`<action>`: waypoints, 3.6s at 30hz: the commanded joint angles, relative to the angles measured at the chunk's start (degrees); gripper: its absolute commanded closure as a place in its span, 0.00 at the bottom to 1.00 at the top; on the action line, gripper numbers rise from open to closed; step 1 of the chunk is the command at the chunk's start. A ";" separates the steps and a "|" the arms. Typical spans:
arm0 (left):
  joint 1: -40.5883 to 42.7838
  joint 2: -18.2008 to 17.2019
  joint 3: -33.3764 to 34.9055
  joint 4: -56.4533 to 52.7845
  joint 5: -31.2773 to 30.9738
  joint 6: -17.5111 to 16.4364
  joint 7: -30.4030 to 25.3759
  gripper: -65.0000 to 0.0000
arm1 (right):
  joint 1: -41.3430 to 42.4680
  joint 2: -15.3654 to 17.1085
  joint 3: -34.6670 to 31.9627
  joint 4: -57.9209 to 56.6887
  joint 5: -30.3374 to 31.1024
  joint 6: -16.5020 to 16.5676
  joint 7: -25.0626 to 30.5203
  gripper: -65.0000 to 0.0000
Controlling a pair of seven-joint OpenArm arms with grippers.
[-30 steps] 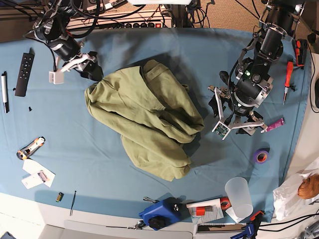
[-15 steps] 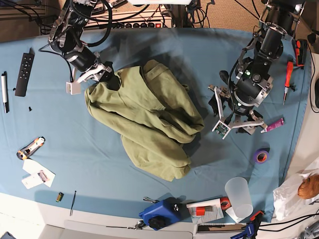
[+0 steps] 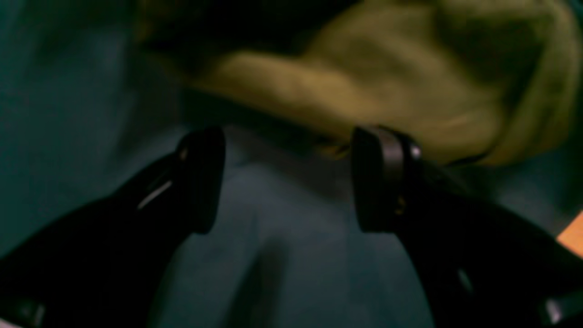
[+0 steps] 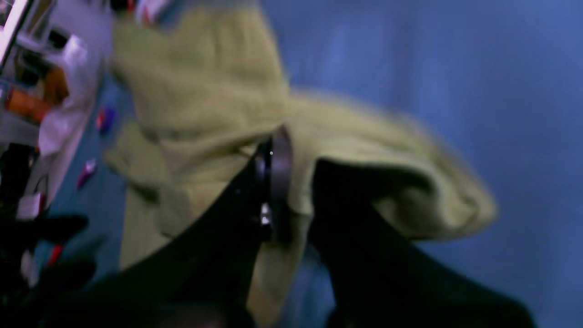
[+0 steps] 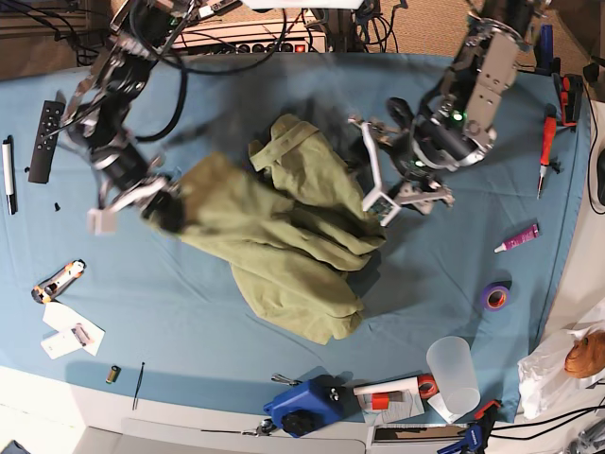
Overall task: Layout the t-shirt on the table in an organized manner, then fold the t-shirt properly
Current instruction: 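Lift the t-shirt with both grippers and pull the grippers apart, then lay the stretched t-shirt flat, dragging it across the table with both grippers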
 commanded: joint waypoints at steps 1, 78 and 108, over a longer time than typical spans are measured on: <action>-0.42 1.09 -0.33 0.98 -0.52 0.46 -1.44 0.37 | 1.97 1.33 0.39 0.98 1.33 0.72 1.55 1.00; -57.70 -5.57 -0.33 -43.21 0.57 4.57 -1.38 1.00 | 40.06 20.85 -2.54 -22.84 -8.96 3.45 5.81 1.00; -26.36 -8.81 -0.48 -29.18 -5.90 0.76 13.00 1.00 | 21.44 25.57 -3.15 -22.69 14.97 5.01 -18.05 1.00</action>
